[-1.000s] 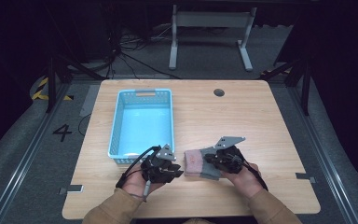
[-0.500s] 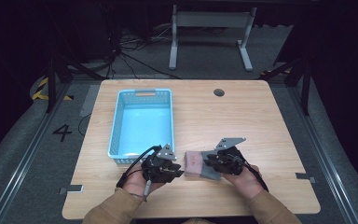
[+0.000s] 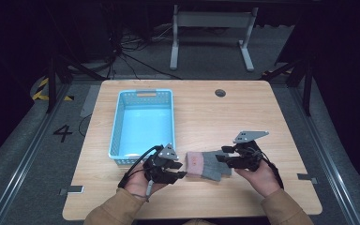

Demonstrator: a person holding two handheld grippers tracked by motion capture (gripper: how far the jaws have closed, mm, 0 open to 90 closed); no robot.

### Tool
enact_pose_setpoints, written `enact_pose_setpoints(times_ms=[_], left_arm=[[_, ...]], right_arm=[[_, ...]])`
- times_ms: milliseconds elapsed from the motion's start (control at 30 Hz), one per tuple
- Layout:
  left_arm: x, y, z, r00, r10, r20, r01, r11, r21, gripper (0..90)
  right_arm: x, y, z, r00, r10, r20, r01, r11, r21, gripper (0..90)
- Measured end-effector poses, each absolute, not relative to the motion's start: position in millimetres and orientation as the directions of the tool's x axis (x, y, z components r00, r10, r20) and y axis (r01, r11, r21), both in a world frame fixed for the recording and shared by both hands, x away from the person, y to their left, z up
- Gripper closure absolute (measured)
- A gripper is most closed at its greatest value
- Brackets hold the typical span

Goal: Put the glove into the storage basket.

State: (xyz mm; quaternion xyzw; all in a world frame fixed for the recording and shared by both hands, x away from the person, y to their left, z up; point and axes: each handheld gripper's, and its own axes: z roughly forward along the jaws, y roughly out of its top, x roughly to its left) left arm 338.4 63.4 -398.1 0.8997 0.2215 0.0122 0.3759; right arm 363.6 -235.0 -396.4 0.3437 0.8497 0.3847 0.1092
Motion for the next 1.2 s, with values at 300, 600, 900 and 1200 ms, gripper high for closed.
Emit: enact_pose_setpoints(times_ms=[300, 600, 900, 1200], left_arm=[[341, 29, -386, 0.923, 0.376, -0.082, 0.324, -0.642, 0.695, 49.5], [360, -13, -393, 0.916, 0.392, -0.084, 0.345, -0.662, 0.666, 42.6], [374, -37, -410, 0.906, 0.417, -0.075, 0.366, -0.679, 0.637, 38.5], [380, -52, -425, 0.901, 0.433, -0.038, 0.373, -0.724, 0.581, 33.6]], right_arm=[[351, -272, -389, -0.721, 0.689, 0.071, 0.508, 0.456, 0.731, 52.5], [341, -303, -391, -0.704, 0.704, 0.089, 0.519, 0.425, 0.742, 52.0], [342, -302, -395, -0.718, 0.684, 0.125, 0.526, 0.417, 0.741, 50.7], [339, -302, -397, -0.715, 0.687, 0.126, 0.532, 0.419, 0.735, 50.4]])
